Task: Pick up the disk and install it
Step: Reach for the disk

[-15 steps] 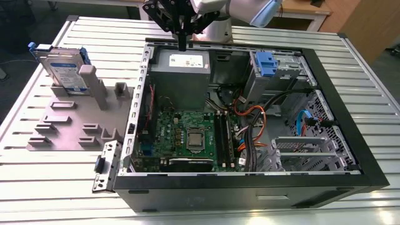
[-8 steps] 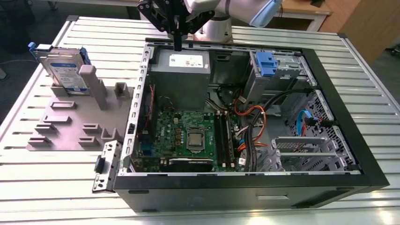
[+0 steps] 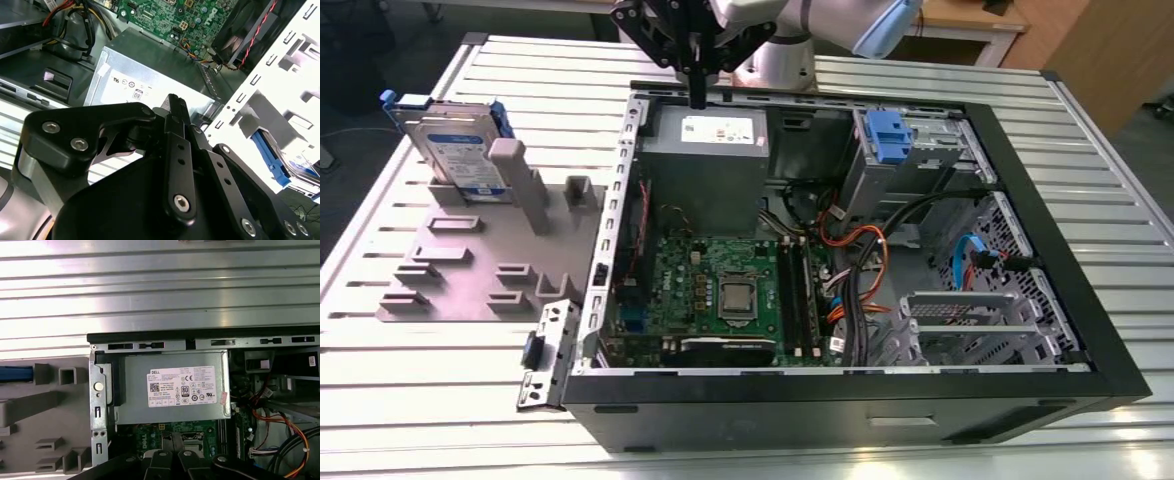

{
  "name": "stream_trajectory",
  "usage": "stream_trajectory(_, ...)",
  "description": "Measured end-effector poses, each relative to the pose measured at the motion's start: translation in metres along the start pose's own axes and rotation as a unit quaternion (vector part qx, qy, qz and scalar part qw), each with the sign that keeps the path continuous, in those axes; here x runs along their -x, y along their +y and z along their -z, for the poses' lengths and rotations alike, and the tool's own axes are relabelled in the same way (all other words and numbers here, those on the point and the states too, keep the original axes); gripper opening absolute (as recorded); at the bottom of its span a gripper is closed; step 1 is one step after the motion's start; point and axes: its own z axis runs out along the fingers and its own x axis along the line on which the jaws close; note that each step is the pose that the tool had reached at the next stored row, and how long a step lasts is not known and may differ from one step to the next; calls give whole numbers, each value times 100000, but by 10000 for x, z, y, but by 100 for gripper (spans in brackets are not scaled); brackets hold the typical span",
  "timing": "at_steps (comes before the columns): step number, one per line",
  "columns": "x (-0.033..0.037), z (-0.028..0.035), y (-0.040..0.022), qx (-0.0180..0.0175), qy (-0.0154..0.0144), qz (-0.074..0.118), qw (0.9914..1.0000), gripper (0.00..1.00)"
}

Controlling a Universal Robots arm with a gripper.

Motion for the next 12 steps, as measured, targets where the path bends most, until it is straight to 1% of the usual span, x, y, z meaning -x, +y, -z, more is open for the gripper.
stream_trajectory(12, -34, 1, -3, 2, -1, 2, 100000, 11)
